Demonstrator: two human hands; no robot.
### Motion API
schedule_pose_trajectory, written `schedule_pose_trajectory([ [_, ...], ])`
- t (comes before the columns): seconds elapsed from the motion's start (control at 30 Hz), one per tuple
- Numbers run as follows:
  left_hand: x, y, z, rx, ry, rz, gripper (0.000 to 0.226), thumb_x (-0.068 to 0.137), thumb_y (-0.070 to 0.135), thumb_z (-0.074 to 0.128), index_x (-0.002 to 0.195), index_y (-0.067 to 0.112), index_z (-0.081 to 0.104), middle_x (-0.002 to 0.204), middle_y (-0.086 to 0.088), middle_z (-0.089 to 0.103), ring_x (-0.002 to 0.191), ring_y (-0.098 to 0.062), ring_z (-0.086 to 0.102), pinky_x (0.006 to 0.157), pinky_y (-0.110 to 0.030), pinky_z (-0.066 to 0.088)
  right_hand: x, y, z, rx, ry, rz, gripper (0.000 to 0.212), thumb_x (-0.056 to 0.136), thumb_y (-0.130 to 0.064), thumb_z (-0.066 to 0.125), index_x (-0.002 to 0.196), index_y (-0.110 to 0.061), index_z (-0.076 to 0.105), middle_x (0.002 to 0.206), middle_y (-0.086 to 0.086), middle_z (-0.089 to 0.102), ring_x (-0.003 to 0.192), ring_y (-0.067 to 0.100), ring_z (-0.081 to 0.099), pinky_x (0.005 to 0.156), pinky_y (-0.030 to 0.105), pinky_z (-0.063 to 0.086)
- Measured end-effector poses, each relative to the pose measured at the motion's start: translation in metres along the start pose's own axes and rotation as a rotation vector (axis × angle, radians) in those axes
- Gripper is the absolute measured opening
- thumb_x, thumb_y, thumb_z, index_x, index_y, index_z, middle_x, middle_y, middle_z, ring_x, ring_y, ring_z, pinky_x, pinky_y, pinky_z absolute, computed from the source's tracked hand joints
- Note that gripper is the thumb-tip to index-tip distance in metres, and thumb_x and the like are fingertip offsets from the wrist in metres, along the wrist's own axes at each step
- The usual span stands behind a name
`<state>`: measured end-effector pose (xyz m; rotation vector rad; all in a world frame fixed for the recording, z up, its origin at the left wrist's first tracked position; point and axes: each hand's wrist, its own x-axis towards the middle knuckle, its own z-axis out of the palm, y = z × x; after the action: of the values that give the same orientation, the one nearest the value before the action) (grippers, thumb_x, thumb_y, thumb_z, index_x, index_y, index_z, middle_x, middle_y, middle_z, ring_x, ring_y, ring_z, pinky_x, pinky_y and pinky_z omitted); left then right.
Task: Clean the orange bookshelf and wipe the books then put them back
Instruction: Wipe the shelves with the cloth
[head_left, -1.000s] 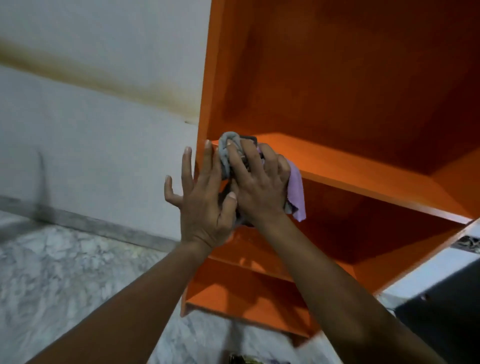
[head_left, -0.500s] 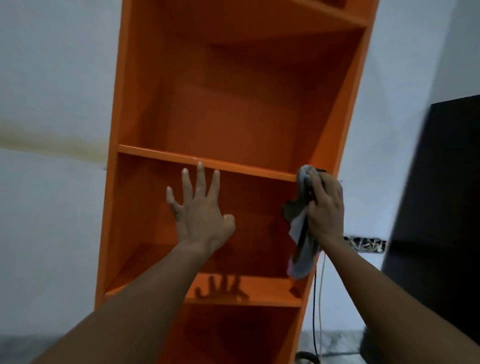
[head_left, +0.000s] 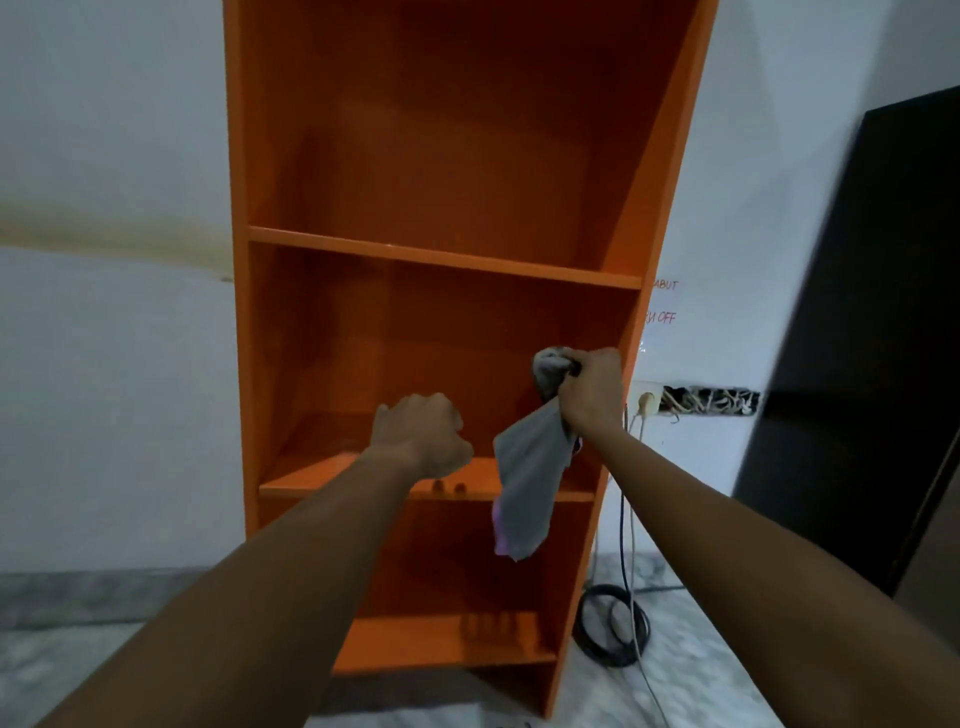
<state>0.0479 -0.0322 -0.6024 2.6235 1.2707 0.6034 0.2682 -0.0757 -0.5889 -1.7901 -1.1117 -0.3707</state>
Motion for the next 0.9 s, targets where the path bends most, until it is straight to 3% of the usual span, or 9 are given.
schedule_pose_trajectory([
  [0.1,0.007,-0.017,0.023,0.035,-0.047,-0.015,0.051,0.085,0.023,0.061,0.135,0.028,0.061,0.120,0.004,0.071,0.123,-0.019,0.059,0.115,-0.051,0.028,0.008,0.004,0.012,-0.006,0.032,-0.022,0.037,0.099,0.002,0.047,0.134,-0.003,0.059,0.140,0.013,0.040,0.115,0.019,0.046,0.097,0.022,0.038],
  [0.17,0.021,-0.029,0.038,0.023,-0.066,-0.035,0.054,0.086,0.024,0.061,0.139,0.029,0.057,0.129,0.004,0.067,0.131,-0.021,0.053,0.116,-0.052,0.025,0.012,0.015,0.031,-0.082,0.005,-0.048,0.031,0.097,-0.002,0.045,0.125,0.000,0.059,0.142,0.016,0.037,0.122,0.031,0.045,0.105,0.034,0.043],
  [0.3,0.044,-0.042,0.068,0.023,-0.053,-0.036,0.052,0.092,0.039,0.060,0.143,0.030,0.055,0.146,0.001,0.057,0.146,-0.026,0.035,0.117,-0.051,0.023,-0.008,0.061,0.079,-0.659,-0.613,0.026,0.058,0.102,-0.053,0.032,0.137,-0.015,0.057,0.144,0.019,0.047,0.137,0.038,0.037,0.119,0.055,0.019],
  [0.37,0.056,-0.044,0.084,0.019,-0.041,-0.017,0.052,0.096,0.044,0.057,0.145,0.029,0.052,0.149,0.000,0.053,0.151,-0.028,0.026,0.118,-0.051,0.020,-0.023,0.086,0.098,-0.761,-0.749,0.034,0.074,0.098,-0.069,0.022,0.150,-0.020,0.044,0.150,0.017,0.041,0.140,0.037,0.033,0.118,0.055,0.018],
  [0.5,0.070,-0.047,0.111,0.043,0.106,0.014,0.050,0.099,0.048,0.050,0.143,0.026,0.055,0.152,-0.001,0.050,0.150,-0.028,0.026,0.118,-0.050,0.019,-0.020,0.109,0.117,-0.664,-0.625,0.028,0.079,0.097,-0.071,0.018,0.143,-0.016,0.052,0.139,0.016,0.051,0.127,0.033,0.044,0.112,0.048,0.029],
  [0.63,0.083,-0.057,0.127,0.016,0.331,0.019,0.045,0.099,0.046,0.048,0.134,0.024,0.064,0.144,-0.002,0.060,0.145,-0.028,0.038,0.114,-0.049,0.025,0.008,0.124,0.134,-0.514,-0.690,0.056,0.062,0.096,-0.067,0.024,0.151,-0.044,0.041,0.147,-0.006,0.053,0.134,0.022,0.048,0.116,0.041,0.033],
  [0.7,0.091,-0.065,0.128,0.032,0.397,0.000,0.044,0.098,0.046,0.048,0.131,0.024,0.067,0.139,-0.003,0.063,0.143,-0.028,0.041,0.113,-0.051,0.027,0.022,0.123,0.146,-0.465,-0.652,0.041,0.059,0.093,-0.066,0.028,0.151,-0.055,0.034,0.162,-0.015,0.035,0.148,0.021,0.034,0.121,0.038,0.025],
  [0.77,0.097,-0.071,0.128,0.048,0.404,-0.042,0.046,0.099,0.047,0.047,0.134,0.025,0.064,0.143,-0.001,0.061,0.145,-0.027,0.038,0.114,-0.052,0.026,0.035,0.122,0.157,-0.501,-0.635,0.017,0.054,0.099,-0.061,0.029,0.152,-0.056,0.030,0.167,-0.015,0.025,0.152,0.024,0.028,0.124,0.040,0.024],
  [0.9,0.101,-0.076,0.132,-0.048,0.401,-0.161,0.050,0.100,0.049,0.041,0.137,0.022,0.062,0.142,0.001,0.061,0.148,-0.027,0.032,0.115,-0.052,0.023,0.059,0.121,0.179,-0.435,-0.535,0.134,0.046,0.097,-0.064,0.033,0.141,-0.060,0.047,0.157,-0.002,0.045,0.136,0.033,0.050,0.111,0.040,0.043],
])
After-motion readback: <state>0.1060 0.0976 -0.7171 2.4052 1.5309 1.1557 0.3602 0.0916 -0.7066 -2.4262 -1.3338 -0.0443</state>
